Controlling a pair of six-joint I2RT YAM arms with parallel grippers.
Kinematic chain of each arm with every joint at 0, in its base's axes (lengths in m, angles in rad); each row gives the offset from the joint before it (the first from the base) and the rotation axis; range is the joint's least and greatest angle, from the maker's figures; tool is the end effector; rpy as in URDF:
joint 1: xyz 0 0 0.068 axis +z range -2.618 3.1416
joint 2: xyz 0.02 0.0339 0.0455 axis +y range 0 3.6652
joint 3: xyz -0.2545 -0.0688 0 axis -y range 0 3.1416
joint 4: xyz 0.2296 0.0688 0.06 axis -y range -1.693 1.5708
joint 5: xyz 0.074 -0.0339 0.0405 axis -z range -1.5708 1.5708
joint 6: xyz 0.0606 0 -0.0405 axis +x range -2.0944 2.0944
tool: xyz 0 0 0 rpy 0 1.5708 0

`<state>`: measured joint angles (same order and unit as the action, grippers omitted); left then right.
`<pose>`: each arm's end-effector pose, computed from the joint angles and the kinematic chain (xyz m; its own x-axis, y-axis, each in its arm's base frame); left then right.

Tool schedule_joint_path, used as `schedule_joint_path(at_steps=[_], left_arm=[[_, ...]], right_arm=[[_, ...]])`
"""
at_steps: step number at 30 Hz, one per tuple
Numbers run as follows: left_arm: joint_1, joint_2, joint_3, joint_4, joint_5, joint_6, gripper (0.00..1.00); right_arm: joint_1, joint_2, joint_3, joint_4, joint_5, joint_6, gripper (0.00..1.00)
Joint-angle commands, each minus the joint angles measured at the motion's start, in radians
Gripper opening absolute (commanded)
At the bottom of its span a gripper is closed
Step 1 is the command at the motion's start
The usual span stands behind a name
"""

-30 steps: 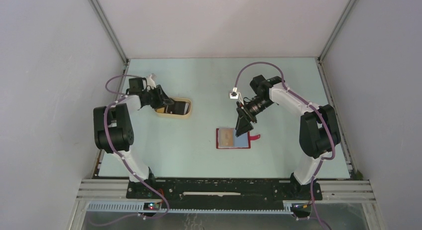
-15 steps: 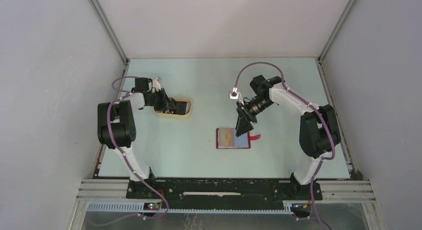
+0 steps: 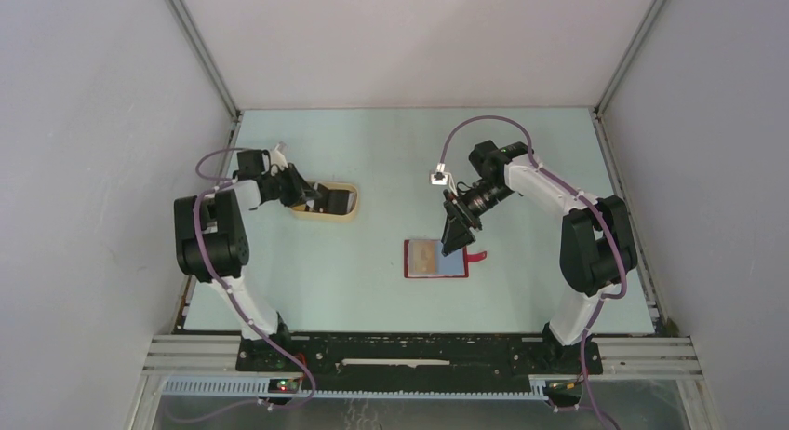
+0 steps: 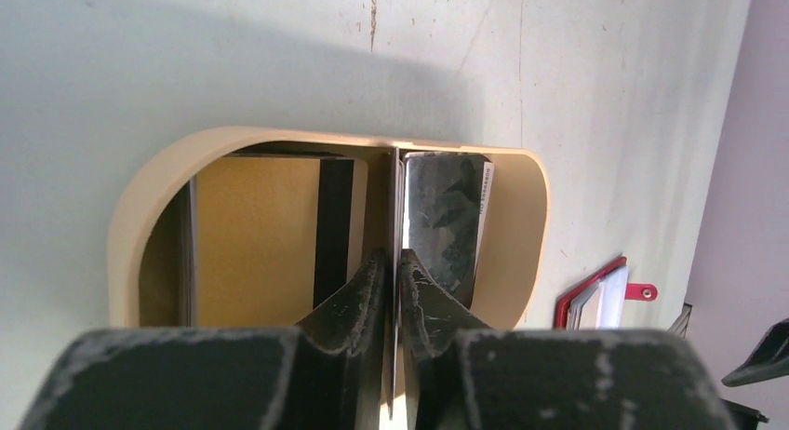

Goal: Put the credit cards into the card holder
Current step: Pick up the credit card from the storage box.

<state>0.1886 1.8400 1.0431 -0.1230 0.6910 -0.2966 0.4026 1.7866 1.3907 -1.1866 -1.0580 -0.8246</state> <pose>0.3650 0.0303 0.1405 -0.8159 -0.3850 -0.4313 -0.0038 0.7495 -0.6620 0.2629 0.1694 0.2252 -0.4903 -0.6003 -0.6318 -0.7996 0.0215 0.6001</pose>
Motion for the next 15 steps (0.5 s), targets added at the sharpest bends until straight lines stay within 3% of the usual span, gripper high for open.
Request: schedule_joint_path(at_steps=[1,15], left_arm=[[0.021,-0.043,-0.04,0.069,0.07,-0.024,0.15],[0.077,-0.056,-0.075,0.113,0.092,-0.045,0.15]], right_arm=[[-0.006,-0.007,0.036,-0.01,-0.035,-0.02,0.7],[-0.007,-0.005,0.036,-0.012,-0.036,-0.021,0.7]])
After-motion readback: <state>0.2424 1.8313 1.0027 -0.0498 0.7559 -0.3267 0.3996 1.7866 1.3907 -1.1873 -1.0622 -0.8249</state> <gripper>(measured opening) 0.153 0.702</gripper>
